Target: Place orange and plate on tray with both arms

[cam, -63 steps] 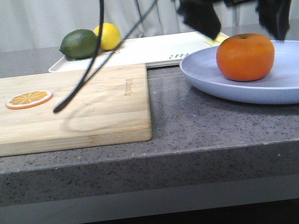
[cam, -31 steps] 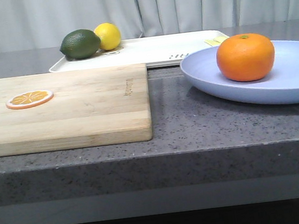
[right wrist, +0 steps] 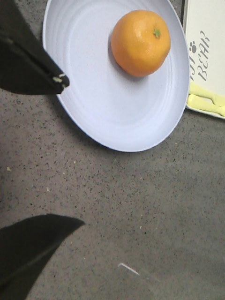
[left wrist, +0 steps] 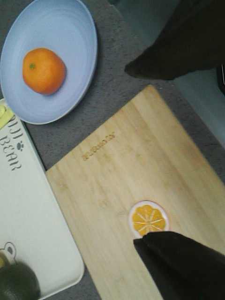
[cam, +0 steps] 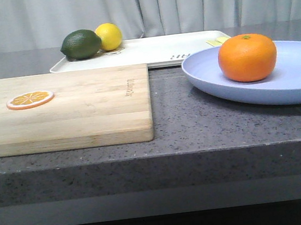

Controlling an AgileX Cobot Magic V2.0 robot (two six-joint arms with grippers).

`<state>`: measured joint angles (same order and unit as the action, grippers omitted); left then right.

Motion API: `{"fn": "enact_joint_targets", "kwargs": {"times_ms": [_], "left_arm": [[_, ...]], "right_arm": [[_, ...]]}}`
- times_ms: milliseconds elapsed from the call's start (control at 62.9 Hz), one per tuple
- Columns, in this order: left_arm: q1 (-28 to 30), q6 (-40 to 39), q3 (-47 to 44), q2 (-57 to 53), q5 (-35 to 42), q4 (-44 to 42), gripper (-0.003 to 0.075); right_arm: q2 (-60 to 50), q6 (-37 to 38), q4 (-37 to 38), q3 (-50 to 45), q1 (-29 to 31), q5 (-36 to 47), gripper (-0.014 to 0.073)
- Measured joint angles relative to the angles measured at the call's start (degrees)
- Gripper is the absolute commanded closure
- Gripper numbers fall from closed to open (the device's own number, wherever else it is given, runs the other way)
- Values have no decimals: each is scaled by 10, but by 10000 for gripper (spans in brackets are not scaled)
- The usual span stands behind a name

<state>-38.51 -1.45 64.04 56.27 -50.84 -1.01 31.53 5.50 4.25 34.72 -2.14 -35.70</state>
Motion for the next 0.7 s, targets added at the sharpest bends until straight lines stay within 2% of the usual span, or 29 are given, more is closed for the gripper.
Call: {"fn": "enact_joint_targets", "kwargs": {"times_ms": [302, 525, 700], "left_arm": [[1, 0, -168, -187, 17, 0, 79], [3, -1, -195, -231, 22, 2, 79], [3, -1, -195, -233, 28, 5, 79]], "right_arm": [[0, 0, 0, 0, 0, 3, 52], [1, 0, 0, 1, 0, -10, 52], [41, 0, 0, 43, 0, -92, 52]]}}
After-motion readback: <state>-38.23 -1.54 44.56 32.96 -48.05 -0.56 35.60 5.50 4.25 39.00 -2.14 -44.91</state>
